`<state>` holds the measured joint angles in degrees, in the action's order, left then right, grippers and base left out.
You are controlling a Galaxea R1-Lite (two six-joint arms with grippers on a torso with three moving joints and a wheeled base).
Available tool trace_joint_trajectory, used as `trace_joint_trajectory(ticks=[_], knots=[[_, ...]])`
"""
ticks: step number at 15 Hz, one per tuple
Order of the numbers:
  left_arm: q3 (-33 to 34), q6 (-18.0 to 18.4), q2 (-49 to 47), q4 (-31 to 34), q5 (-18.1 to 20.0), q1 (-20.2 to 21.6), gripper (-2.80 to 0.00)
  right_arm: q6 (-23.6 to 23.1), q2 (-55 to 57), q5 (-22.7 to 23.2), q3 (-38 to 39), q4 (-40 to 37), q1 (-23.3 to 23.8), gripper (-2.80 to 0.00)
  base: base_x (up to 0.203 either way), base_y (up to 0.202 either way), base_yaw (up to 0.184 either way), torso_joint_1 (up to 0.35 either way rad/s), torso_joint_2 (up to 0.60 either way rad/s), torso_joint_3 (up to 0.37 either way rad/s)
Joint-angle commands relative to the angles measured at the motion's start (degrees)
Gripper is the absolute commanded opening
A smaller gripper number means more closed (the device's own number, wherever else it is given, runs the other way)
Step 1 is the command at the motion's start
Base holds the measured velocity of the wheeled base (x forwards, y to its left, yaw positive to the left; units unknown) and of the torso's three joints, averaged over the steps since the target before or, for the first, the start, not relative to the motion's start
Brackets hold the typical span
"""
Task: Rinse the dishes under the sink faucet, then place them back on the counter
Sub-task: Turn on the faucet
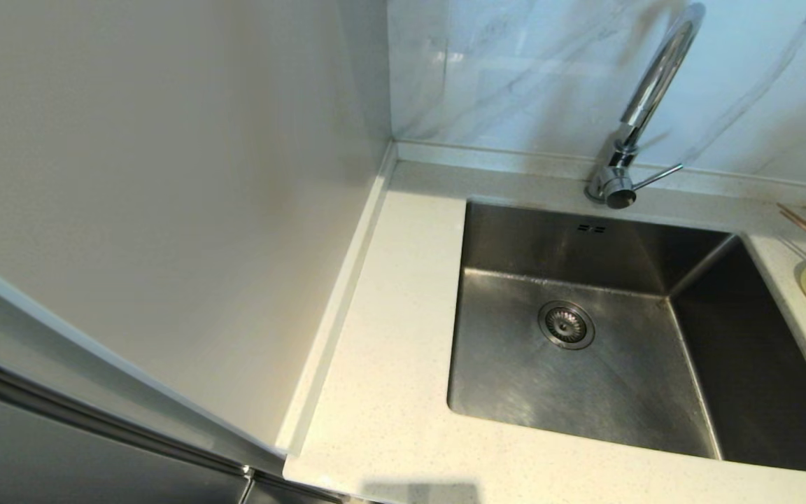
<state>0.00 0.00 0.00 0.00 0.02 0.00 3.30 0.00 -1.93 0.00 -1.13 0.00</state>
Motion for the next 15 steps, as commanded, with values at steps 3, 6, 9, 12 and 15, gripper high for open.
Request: trace_joint_trajectory(ticks=[3, 6, 9, 12, 15], knots=[[0.0, 0.0, 0.0, 0.0, 0.0, 0.0, -2.80, 0.2, 0.1, -0.1, 0.4, 0.0, 0.0, -2.80, 0.000, 0.000, 0.000, 0.000, 0.00, 0.000], [0.0, 0.0, 0.0, 0.0, 0.0, 0.0, -2.80, 0.0, 0.0, -0.6, 0.1, 3.2, 0.0, -2.80, 0.000, 0.000, 0.000, 0.000, 0.00, 0.000], [0.0, -0.1, 0.0, 0.0, 0.0, 0.0, -2.80, -0.2, 0.4, -1.0, -10.5, -1.7, 0.0, -2.80, 0.000, 0.000, 0.000, 0.000, 0.00, 0.000], [0.0, -0.1, 0.0, 0.0, 0.0, 0.0, -2.80, 0.0, 6.0, -1.2, -25.3, -12.8, 0.0, -2.80, 0.000, 0.000, 0.000, 0.000, 0.00, 0.000], [0.0, 0.0, 0.0, 0.0, 0.0, 0.0, -2.80, 0.3, 20.9, -5.2, -35.1, -16.6, 0.2, -2.80, 0.000, 0.000, 0.000, 0.000, 0.00, 0.000]])
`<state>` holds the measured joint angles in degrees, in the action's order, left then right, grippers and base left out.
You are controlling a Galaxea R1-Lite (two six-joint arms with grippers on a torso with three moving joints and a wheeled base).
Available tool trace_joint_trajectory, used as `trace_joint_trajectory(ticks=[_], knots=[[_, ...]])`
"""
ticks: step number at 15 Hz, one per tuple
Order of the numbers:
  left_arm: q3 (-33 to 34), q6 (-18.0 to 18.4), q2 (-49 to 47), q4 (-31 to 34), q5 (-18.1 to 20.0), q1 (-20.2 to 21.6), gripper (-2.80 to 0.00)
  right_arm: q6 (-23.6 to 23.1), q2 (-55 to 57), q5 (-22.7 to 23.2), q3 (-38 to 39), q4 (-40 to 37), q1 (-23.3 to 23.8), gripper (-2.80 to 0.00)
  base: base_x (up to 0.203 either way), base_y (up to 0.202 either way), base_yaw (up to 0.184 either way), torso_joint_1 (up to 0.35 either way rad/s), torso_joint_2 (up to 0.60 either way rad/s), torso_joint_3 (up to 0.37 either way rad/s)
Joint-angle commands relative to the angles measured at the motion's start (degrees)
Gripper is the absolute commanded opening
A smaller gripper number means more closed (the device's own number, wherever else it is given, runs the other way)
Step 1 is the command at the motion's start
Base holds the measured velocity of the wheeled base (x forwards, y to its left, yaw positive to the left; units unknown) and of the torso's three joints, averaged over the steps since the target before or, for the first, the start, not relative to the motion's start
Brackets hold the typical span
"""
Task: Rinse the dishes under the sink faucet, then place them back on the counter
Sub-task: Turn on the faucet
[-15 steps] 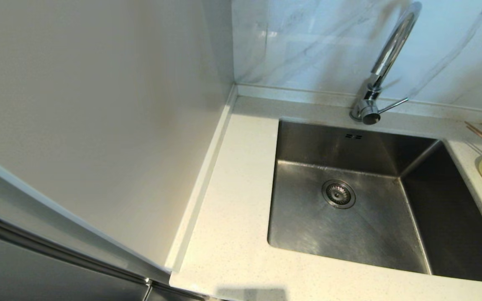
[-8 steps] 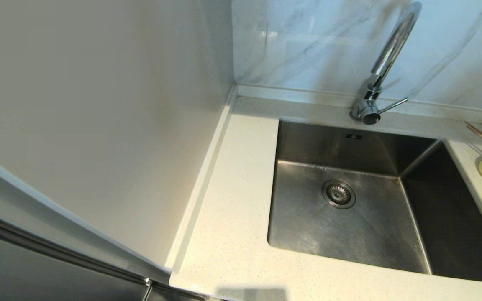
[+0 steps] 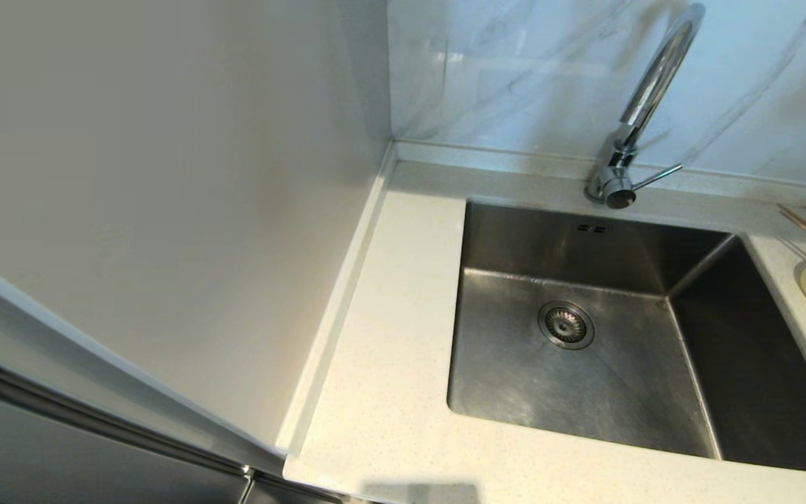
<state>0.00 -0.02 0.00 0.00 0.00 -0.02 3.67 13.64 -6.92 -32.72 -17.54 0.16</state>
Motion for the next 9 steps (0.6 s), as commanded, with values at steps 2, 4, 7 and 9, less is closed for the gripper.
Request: trace_joint_trajectory(ticks=[2, 4, 7, 9], knots=[[0.0, -0.1, 0.0, 0.0, 0.0, 0.0, -2.80, 1.8, 20.0, -3.5, -9.4, -1.1, 0.1, -2.80, 0.000, 0.000, 0.000, 0.000, 0.00, 0.000], [0.0, -0.1, 0.0, 0.0, 0.0, 0.0, -2.80, 6.0, 32.1, -5.8, -17.1, -4.2, 0.6, -2.80, 0.000, 0.000, 0.000, 0.000, 0.00, 0.000], [0.0, -0.1, -0.1, 0.0, 0.0, 0.0, -2.80, 13.3, 45.5, -4.7, -29.7, -14.5, 1.8, -2.80, 0.000, 0.000, 0.000, 0.000, 0.00, 0.000], [0.0, 0.0, 0.0, 0.0, 0.0, 0.0, -2.80, 18.1, 49.8, 4.0, -37.6, -23.0, 3.4, -2.80, 0.000, 0.000, 0.000, 0.000, 0.00, 0.000]])
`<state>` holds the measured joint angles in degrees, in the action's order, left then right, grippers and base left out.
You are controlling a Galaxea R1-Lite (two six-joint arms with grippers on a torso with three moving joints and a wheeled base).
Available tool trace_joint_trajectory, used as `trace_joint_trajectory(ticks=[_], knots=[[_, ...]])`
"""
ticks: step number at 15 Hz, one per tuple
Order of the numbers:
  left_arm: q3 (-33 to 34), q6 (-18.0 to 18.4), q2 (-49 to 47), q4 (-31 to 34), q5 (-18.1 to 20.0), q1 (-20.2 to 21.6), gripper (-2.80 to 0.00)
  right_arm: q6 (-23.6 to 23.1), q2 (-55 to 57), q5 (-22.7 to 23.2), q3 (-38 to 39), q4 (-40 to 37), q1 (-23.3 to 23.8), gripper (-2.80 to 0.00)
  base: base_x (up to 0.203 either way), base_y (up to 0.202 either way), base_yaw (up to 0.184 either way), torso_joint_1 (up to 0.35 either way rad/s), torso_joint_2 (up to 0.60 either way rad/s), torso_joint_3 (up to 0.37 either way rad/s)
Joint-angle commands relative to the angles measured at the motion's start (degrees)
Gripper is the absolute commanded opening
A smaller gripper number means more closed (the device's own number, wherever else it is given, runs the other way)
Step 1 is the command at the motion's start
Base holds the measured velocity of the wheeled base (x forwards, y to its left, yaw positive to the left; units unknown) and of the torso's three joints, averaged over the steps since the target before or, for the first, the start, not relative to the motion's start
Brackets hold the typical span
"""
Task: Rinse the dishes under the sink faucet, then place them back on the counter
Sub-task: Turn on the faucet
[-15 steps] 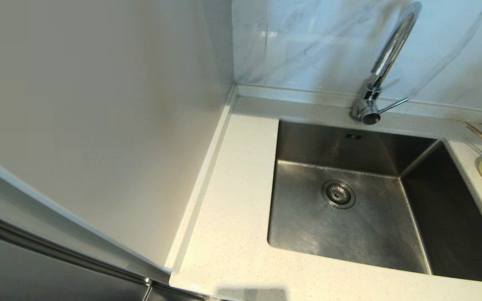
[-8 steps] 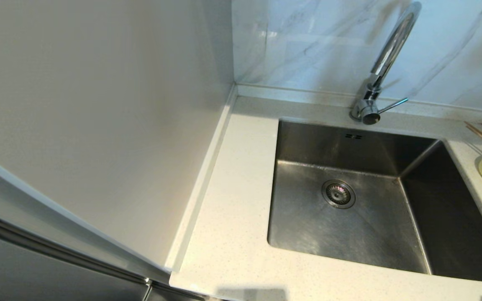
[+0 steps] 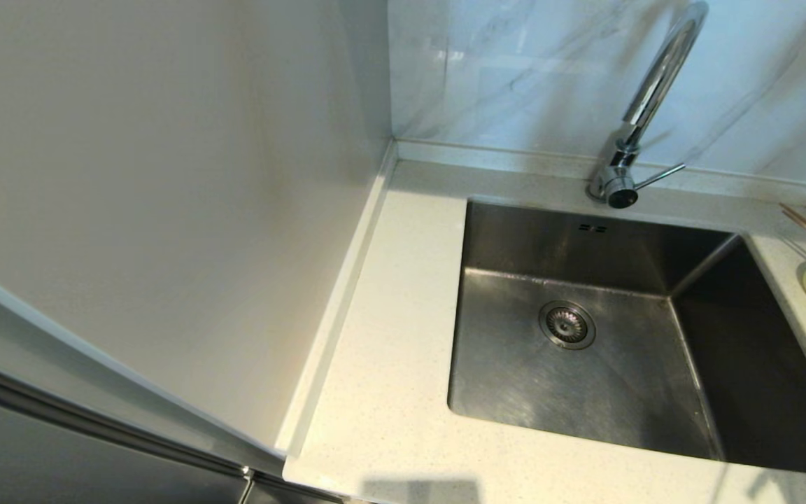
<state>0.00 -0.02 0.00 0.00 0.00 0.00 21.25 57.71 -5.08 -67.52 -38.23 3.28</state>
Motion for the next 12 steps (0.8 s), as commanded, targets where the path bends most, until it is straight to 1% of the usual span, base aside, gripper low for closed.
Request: trace_joint_trajectory(ticks=[1, 2, 3, 4, 5, 6, 7, 8, 9, 10, 11, 12], knots=[[-0.1, 0.0, 0.0, 0.0, 0.0, 0.0, -2.80, 1.8, 7.2, 11.0, -5.8, -7.0, 3.4, -2.80, 0.000, 0.000, 0.000, 0.000, 0.00, 0.000], [0.0, 0.0, 0.0, 0.0, 0.0, 0.0, -2.80, 2.4, 8.5, 19.7, -8.3, -10.9, 7.7, -2.80, 0.000, 0.000, 0.000, 0.000, 0.00, 0.000], [0.0, -0.1, 0.0, 0.0, 0.0, 0.0, -2.80, 2.8, 9.7, 29.5, -10.8, -14.9, 12.1, -2.80, 0.000, 0.000, 0.000, 0.000, 0.00, 0.000], [0.0, 0.0, 0.0, 0.0, 0.0, 0.0, -2.80, 3.1, 11.0, 37.2, -12.8, -18.7, 15.0, -2.80, 0.000, 0.000, 0.000, 0.000, 0.00, 0.000], [0.0, 0.0, 0.0, 0.0, 0.0, 0.0, -2.80, 3.8, 12.6, 41.8, -13.9, -22.9, 16.9, -2.80, 0.000, 0.000, 0.000, 0.000, 0.00, 0.000], [0.0, 0.0, 0.0, 0.0, 0.0, 0.0, -2.80, 3.9, 12.8, 42.6, -12.8, -23.3, 17.2, -2.80, 0.000, 0.000, 0.000, 0.000, 0.00, 0.000], [0.0, 0.0, 0.0, 0.0, 0.0, 0.0, -2.80, 2.9, 12.5, 42.2, -11.2, -23.0, 17.3, -2.80, 0.000, 0.000, 0.000, 0.000, 0.00, 0.000], [0.0, 0.0, 0.0, 0.0, 0.0, 0.0, -2.80, -0.3, 12.2, 39.8, -9.6, -22.5, 17.9, -2.80, 0.000, 0.000, 0.000, 0.000, 0.00, 0.000], [0.0, -0.1, 0.0, 0.0, 0.0, 0.0, -2.80, -3.8, 11.7, 34.4, -7.1, -22.0, 18.4, -2.80, 0.000, 0.000, 0.000, 0.000, 0.00, 0.000], [0.0, -0.1, 0.0, 0.0, 0.0, 0.0, -2.80, -6.8, 11.2, 30.6, -4.2, -21.0, 18.6, -2.80, 0.000, 0.000, 0.000, 0.000, 0.00, 0.000], [0.0, 0.0, 0.0, 0.0, 0.0, 0.0, -2.80, -9.5, 10.5, 28.1, -1.2, -18.5, 18.7, -2.80, 0.000, 0.000, 0.000, 0.000, 0.00, 0.000], [0.0, 0.0, 0.0, 0.0, 0.0, 0.0, -2.80, -11.1, 10.0, 26.4, 0.1, -15.9, 18.8, -2.80, 0.000, 0.000, 0.000, 0.000, 0.00, 0.000]])
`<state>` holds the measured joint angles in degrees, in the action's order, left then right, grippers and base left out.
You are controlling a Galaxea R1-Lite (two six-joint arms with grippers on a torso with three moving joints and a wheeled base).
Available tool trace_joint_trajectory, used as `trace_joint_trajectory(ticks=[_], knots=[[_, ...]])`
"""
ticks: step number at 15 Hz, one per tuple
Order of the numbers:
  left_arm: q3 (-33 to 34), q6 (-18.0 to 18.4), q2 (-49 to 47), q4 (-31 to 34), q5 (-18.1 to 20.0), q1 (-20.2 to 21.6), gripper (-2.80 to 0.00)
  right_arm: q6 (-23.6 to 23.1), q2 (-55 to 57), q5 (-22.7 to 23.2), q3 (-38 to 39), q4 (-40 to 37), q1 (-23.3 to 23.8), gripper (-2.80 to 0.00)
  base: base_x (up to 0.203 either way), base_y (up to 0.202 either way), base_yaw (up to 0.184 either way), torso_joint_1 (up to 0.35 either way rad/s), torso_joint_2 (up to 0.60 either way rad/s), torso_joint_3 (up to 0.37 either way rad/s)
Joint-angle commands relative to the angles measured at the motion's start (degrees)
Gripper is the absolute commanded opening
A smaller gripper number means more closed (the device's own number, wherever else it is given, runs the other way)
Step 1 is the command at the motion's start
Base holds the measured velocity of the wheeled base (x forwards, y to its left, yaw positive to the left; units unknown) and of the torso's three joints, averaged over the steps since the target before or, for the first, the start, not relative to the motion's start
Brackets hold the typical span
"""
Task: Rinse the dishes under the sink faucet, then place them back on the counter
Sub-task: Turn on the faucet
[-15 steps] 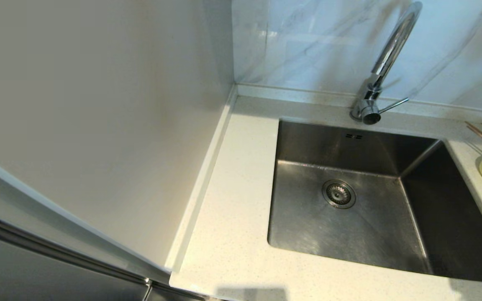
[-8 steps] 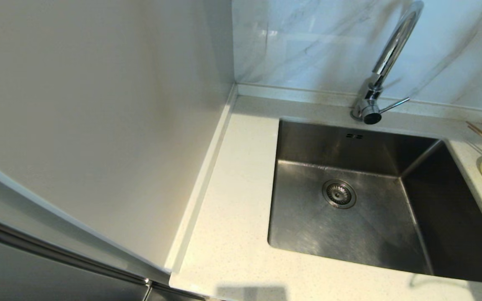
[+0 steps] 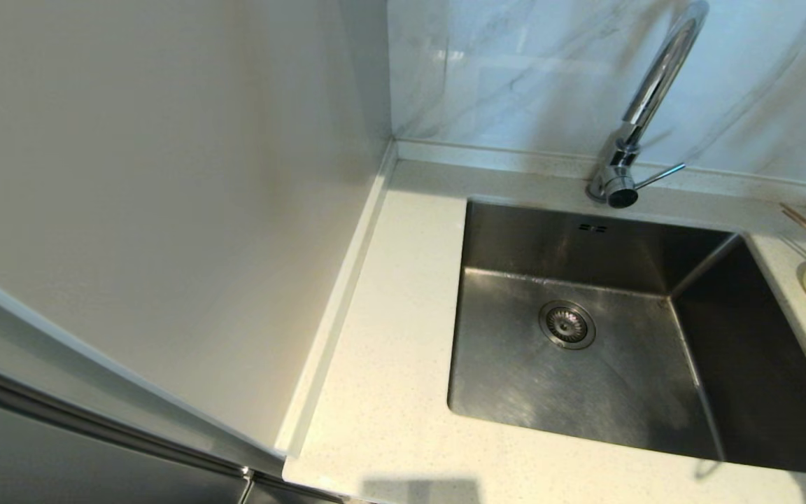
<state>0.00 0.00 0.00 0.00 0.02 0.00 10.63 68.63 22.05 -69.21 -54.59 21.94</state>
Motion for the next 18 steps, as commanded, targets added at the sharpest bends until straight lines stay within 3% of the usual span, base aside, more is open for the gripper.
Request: trace_joint_trajectory(ticks=[1, 3, 6, 7, 9, 12, 14, 16, 18], knots=[[0.0, 0.0, 0.0, 0.0, 0.0, 0.0, -2.80, -0.9, -0.8, -0.9, 1.2, 1.5, -0.1, -2.80, 0.000, 0.000, 0.000, 0.000, 0.00, 0.000], [0.0, 0.0, 0.0, 0.0, 0.0, 0.0, -2.80, -1.4, 1.4, -0.8, -1.3, 6.0, -3.2, -2.80, 0.000, 0.000, 0.000, 0.000, 0.00, 0.000], [0.0, -0.1, -0.1, 0.0, 0.0, 0.0, -2.80, -1.8, 8.0, -2.8, -6.3, 19.6, -8.5, -2.80, 0.000, 0.000, 0.000, 0.000, 0.00, 0.000], [0.0, 0.0, 0.0, 0.0, 0.0, 0.0, -2.80, -3.1, 10.8, -5.9, -7.8, 22.0, -9.6, -2.80, 0.000, 0.000, 0.000, 0.000, 0.00, 0.000], [0.0, 0.0, -0.1, 0.0, 0.0, 0.0, -2.80, -10.0, 15.7, -17.9, -11.7, 23.1, -10.4, -2.80, 0.000, 0.000, 0.000, 0.000, 0.00, 0.000], [0.0, -0.1, -0.1, 0.0, 0.0, 0.0, -2.80, -12.7, 19.5, -28.2, -20.8, 20.9, -10.6, -2.80, 0.000, 0.000, 0.000, 0.000, 0.00, 0.000], [0.0, -0.1, 0.0, 0.0, 0.0, 0.0, -2.80, -8.8, 21.8, -30.5, -27.7, 17.1, -12.5, -2.80, 0.000, 0.000, 0.000, 0.000, 0.00, 0.000], [-0.1, -0.1, 0.0, 0.0, 0.0, 0.0, -2.80, 0.6, 25.6, -28.2, -31.2, 16.1, -16.7, -2.80, 0.000, 0.000, 0.000, 0.000, 0.00, 0.000], [0.0, 0.0, -0.1, 0.0, 0.0, 0.0, -2.80, 4.7, 30.4, -25.8, -33.1, 18.7, -18.1, -2.80, 0.000, 0.000, 0.000, 0.000, 0.00, 0.000]])
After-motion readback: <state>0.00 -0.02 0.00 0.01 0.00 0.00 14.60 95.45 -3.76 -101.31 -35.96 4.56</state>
